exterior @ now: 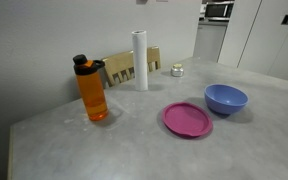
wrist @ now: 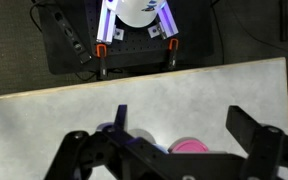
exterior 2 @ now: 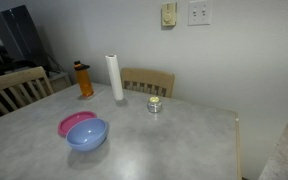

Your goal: Put the pink lid on the bowl

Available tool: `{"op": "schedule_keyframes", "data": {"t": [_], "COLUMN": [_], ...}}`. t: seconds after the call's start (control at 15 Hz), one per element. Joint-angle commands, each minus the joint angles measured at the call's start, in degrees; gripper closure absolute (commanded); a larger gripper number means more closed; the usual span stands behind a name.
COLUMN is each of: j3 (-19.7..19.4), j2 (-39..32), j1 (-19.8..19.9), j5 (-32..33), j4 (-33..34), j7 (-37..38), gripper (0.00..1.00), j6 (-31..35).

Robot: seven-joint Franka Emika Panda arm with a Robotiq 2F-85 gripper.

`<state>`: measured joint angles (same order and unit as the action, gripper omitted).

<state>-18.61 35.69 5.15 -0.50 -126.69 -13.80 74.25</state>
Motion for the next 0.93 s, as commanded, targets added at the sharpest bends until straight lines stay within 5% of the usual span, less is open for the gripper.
{"op": "schedule_keyframes", "data": {"t": [0.0, 0.87], "j3": [1.42, 13.43], "j2": [-4.09, -24.74], "j1": [1.15, -2.63], "j5": [-2.16, -12.01], "j4": [1.58, 6.95], "j7": [1.59, 13.69], "gripper": [0.00, 0.00], "j6": [0.96, 7.05]}}
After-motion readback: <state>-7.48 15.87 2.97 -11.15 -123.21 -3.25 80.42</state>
